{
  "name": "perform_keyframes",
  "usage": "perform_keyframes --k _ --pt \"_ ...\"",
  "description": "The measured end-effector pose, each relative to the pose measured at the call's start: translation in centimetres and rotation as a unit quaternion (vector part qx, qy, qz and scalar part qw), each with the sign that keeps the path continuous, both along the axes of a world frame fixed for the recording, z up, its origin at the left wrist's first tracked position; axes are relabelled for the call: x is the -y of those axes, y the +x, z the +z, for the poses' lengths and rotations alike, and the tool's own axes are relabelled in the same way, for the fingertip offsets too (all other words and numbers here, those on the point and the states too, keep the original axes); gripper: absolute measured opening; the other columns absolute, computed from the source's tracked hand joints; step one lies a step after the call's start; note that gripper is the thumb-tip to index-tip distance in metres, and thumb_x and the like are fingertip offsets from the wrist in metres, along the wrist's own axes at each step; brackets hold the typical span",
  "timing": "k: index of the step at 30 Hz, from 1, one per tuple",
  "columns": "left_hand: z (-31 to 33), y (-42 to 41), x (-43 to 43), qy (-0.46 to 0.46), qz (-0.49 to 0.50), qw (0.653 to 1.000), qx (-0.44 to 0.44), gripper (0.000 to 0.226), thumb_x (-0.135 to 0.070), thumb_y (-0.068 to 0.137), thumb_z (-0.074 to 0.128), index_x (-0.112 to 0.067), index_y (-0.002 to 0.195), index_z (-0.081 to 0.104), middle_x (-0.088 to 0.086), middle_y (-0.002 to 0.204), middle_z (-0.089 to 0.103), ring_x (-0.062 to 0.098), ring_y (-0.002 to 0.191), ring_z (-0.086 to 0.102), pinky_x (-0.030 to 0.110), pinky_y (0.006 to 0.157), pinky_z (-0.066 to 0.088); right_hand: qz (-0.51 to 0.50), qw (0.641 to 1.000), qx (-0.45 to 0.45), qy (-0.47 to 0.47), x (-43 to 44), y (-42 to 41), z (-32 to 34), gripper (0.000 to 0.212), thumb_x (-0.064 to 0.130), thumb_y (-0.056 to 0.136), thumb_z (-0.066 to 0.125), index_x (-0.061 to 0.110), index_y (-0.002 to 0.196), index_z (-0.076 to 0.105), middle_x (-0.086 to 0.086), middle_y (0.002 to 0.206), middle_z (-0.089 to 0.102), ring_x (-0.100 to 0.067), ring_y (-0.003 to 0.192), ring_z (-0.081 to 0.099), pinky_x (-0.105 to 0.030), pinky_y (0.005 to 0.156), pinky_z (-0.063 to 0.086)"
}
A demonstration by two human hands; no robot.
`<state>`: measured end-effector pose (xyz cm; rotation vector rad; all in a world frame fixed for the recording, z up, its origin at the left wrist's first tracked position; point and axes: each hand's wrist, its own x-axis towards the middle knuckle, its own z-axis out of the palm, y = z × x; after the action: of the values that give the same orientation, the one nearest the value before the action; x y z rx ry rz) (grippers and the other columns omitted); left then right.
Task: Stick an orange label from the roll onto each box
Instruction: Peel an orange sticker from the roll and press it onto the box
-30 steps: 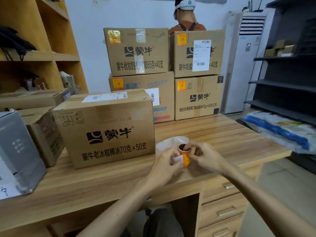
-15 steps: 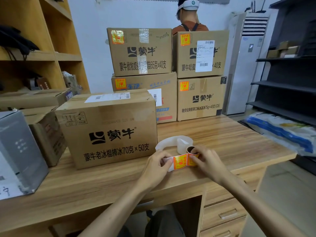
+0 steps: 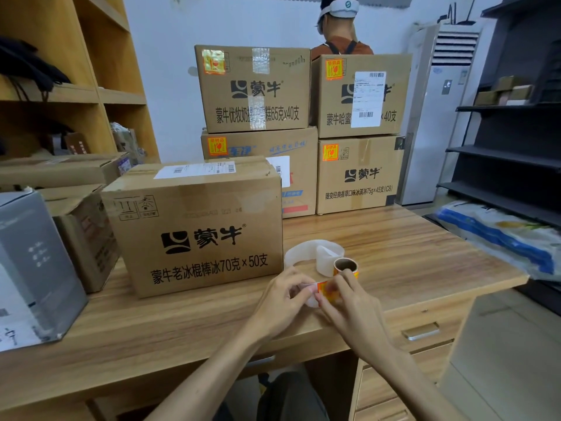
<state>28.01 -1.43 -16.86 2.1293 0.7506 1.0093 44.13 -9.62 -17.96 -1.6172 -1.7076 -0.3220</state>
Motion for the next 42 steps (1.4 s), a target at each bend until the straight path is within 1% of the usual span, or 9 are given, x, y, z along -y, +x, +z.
perform_keyframes --k 4,9,19,25,30,33,36,38,42 --pt "0.0 -0.2 -0.1 -0.023 -0.02 0.999 0.009 0.018 -0.029 0.099 0.06 -0.031 0.105 0.077 -0.002 0.097 0.059 0.016 0.088 0.056 0.032 0.08 0.047 0.0 1.0 -0.021 -0.017 -0.5 -0.1 -0.4 0.04 0.063 0.091 0.04 0.025 0.091 0.051 0.011 0.1 0.052 -0.015 0.074 0.062 -0.038 0.052 0.048" --pt "-0.1 0.0 -0.2 -0.044 -0.032 0.999 -0.006 0.018 -0.035 0.1 0.057 -0.039 0.106 0.074 -0.005 0.101 0.057 0.016 0.09 0.057 0.043 0.085 0.05 0.013 0.999 -0.019 0.023 -0.5 0.0 -0.4 0.032 0.056 0.092 0.045 0.026 0.088 0.052 0.012 0.092 0.053 -0.012 0.068 0.057 -0.026 0.048 0.037" --pt "-0.5 0.1 -0.4 -0.031 -0.009 0.999 0.005 0.024 -0.044 0.096 0.056 -0.035 0.106 0.075 -0.004 0.098 0.059 0.019 0.087 0.059 0.052 0.079 0.052 -0.009 1.0 0.011 0.028 -0.5 -0.4 0.1 0.023 0.045 0.09 0.047 0.026 0.09 0.06 0.009 0.087 0.065 -0.015 0.065 0.064 -0.031 0.045 0.042" --pt "-0.5 0.0 -0.4 -0.039 0.018 0.999 0.015 0.016 -0.029 0.098 0.061 -0.027 0.102 0.076 -0.01 0.095 0.06 0.011 0.087 0.058 0.037 0.079 0.053 -0.011 0.996 -0.081 0.021 0.0 -0.3 0.6 0.004 0.029 0.09 0.065 0.028 0.087 0.063 0.014 0.078 0.065 -0.008 0.066 0.057 -0.029 0.053 0.041" --pt "-0.5 0.1 -0.5 -0.042 0.039 0.998 0.018 0.015 -0.024 0.098 0.061 -0.026 0.095 0.076 -0.013 0.094 0.061 0.005 0.084 0.057 0.023 0.074 0.048 0.014 0.966 -0.257 0.009 1.1 0.8 1.1 0.021 0.011 0.087 0.07 0.028 0.076 0.064 0.003 0.061 0.062 -0.016 0.054 0.057 -0.039 0.059 0.05" --pt "-0.3 0.0 -0.4 -0.049 0.044 0.998 0.012 0.015 -0.027 0.098 0.06 -0.028 0.096 0.075 -0.014 0.097 0.061 0.003 0.088 0.057 0.028 0.077 0.051 0.026 0.947 -0.321 0.004 1.8 1.9 0.9 0.007 0.023 0.086 0.067 0.024 0.079 0.066 -0.006 0.061 0.062 -0.03 0.058 0.058 -0.052 0.06 0.052" --pt "-0.2 -0.1 -0.2 -0.049 0.054 0.997 0.002 0.016 -0.029 0.098 0.059 -0.029 0.094 0.075 -0.014 0.098 0.06 0.003 0.091 0.056 0.028 0.08 0.051 0.021 0.932 -0.361 0.014 2.5 2.4 1.2 0.02 0.04 0.076 0.061 0.02 0.077 0.065 -0.016 0.061 0.059 -0.042 0.063 0.056 -0.058 0.061 0.051" --pt "0.0 -0.1 -0.1 -0.043 0.06 0.997 0.0 0.016 -0.028 0.098 0.06 -0.029 0.095 0.075 -0.015 0.097 0.059 0.002 0.089 0.055 0.021 0.076 0.046 0.02 0.925 -0.379 0.012 3.0 2.6 1.7 0.01 0.028 0.08 0.064 0.019 0.075 0.064 -0.02 0.063 0.058 -0.045 0.063 0.056 -0.055 0.059 0.05" --pt "0.1 -0.1 0.0 -0.046 0.087 0.995 0.03 0.014 -0.025 0.097 0.062 -0.028 0.096 0.076 -0.017 0.093 0.057 -0.001 0.079 0.052 0.014 0.069 0.04 -0.004 0.922 -0.388 0.012 3.6 3.1 2.7 0.024 -0.001 0.086 0.063 0.018 0.07 0.061 -0.017 0.061 0.058 -0.039 0.053 0.052 -0.049 0.058 0.048"
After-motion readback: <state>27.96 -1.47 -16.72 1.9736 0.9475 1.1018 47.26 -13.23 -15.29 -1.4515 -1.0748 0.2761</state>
